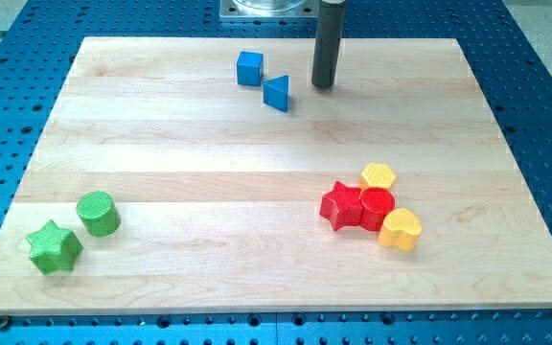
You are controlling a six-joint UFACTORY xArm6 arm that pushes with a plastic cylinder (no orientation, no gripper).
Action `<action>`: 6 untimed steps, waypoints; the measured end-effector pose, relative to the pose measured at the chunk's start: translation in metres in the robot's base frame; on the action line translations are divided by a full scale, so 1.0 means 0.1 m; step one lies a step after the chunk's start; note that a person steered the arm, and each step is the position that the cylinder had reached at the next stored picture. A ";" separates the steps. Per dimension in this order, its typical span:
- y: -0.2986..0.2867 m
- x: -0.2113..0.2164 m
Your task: Move the blue triangle slightly to the left
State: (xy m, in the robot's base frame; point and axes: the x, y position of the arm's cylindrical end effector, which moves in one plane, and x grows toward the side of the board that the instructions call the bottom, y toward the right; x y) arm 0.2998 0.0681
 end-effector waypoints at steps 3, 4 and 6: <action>-1.01 0.35; -1.20 0.15; -1.33 -0.22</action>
